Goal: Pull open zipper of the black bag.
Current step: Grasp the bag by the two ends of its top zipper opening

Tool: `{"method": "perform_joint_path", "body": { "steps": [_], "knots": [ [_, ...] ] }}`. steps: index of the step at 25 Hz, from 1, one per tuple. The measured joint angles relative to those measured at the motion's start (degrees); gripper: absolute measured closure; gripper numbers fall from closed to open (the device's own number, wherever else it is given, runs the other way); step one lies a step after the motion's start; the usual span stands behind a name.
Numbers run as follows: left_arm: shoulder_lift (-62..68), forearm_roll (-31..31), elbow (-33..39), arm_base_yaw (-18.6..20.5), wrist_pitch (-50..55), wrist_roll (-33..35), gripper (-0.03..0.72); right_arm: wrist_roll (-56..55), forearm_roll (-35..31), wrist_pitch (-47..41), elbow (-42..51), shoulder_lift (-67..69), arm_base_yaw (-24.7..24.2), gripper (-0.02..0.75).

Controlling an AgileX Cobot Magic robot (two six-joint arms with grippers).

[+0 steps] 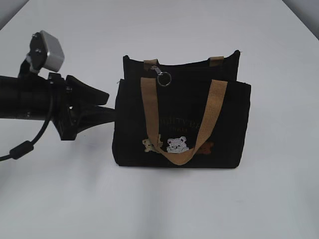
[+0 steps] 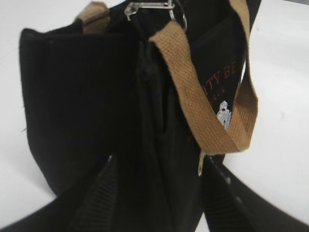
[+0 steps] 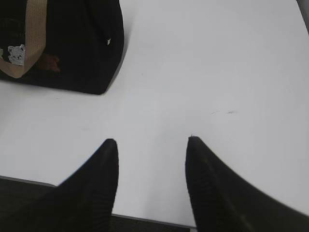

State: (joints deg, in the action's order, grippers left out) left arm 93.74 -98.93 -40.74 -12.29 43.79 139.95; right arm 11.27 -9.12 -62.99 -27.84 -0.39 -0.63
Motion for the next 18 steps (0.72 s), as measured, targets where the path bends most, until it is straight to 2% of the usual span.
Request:
{"method": "perform_joint_path", "body": {
  "steps": [5,8,9,11,12,18],
  "knots": [
    [4.55,0.00,-4.63,-2.82,-0.05,0.63,0.263,-0.20,-0.97,0.00,0.00,0.00,0.00,0.377],
    [7.29,-0.12,-7.79,-3.71,-0.35,0.63,0.286,3.29,-6.82,0.23,0.00,0.53,0.00,0.377],
    [8.07,-0.18,-8.41,-3.91,-0.52,0.63,0.345,6.32,-9.92,0.29,-0.06,2.03,0.00,0.377],
    [8.75,-0.18,-9.02,-4.05,-0.76,0.63,0.550,13.88,-16.98,1.94,-0.47,6.79,0.00,0.377],
    [8.76,-0.18,-9.08,-4.16,-0.76,0.63,0.603,18.91,-21.54,4.01,-0.95,10.09,0.00,0.377],
    [8.76,-0.18,-9.08,-4.16,-0.86,0.63,0.617,51.98,-50.29,19.81,-3.37,32.58,0.77,0.377]
  ]
}}
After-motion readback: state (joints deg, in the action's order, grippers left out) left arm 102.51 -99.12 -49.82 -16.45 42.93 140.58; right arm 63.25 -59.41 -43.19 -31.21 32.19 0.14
